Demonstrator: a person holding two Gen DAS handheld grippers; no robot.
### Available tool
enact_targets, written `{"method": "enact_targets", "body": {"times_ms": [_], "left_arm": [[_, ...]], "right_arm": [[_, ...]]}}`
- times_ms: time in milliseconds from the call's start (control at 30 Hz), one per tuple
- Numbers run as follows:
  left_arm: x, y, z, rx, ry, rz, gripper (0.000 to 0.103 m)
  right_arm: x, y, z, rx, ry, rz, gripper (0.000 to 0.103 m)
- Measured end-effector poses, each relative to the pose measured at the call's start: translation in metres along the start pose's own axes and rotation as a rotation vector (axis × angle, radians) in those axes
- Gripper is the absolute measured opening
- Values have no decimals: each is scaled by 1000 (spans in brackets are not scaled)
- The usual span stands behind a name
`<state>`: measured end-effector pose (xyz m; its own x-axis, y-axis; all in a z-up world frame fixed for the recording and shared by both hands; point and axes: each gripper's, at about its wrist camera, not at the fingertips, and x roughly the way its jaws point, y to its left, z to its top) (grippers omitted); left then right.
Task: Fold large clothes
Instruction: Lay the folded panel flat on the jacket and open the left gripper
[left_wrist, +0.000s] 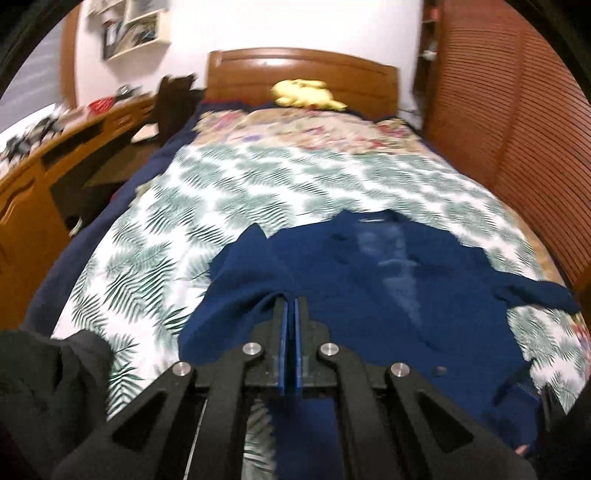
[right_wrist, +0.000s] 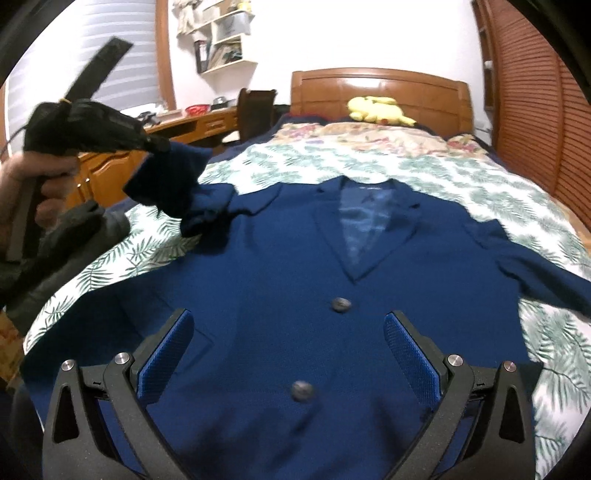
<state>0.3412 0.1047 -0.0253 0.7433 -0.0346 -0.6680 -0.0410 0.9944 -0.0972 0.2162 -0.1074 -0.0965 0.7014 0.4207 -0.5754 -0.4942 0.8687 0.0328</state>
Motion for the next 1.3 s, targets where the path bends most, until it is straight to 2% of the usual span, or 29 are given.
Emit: {"method": "enact_targets", "body": {"times_ms": [133, 233, 333, 467, 633, 800, 967, 1100, 1300], "left_arm": [[-15, -47, 2, 65, -15, -45, 0], [-17, -72, -1, 72, 8, -78, 0], [-11, -89, -8, 89, 44, -70, 0], [-5, -100, -25, 115, 94, -116, 3], [-19, -112, -48, 199, 70, -98, 6], [-42, -102, -68, 167, 45, -136, 10], [-54, -73, -93, 95, 42, -155, 11], [-57, -54, -109, 105, 34, -84, 11], [-66, -22, -132, 91, 13, -42, 11]], "right_arm": [[-20, -14, -3, 7, -17, -39, 103], [-31, -24, -3, 22, -27, -53, 103], [-39, -30, -3, 41, -35, -44, 103], [-44, -30, -4, 31, -36, -49, 103], [-43, -30, -9, 20, -23, -50, 103], [-39, -29, -12, 4, -5, -49, 103], [-34, -25, -14, -5, 10, -41, 103], [-27, -20, -18, -10, 23, -47, 103], [-14, -5, -22, -36, 52, -32, 103]]}}
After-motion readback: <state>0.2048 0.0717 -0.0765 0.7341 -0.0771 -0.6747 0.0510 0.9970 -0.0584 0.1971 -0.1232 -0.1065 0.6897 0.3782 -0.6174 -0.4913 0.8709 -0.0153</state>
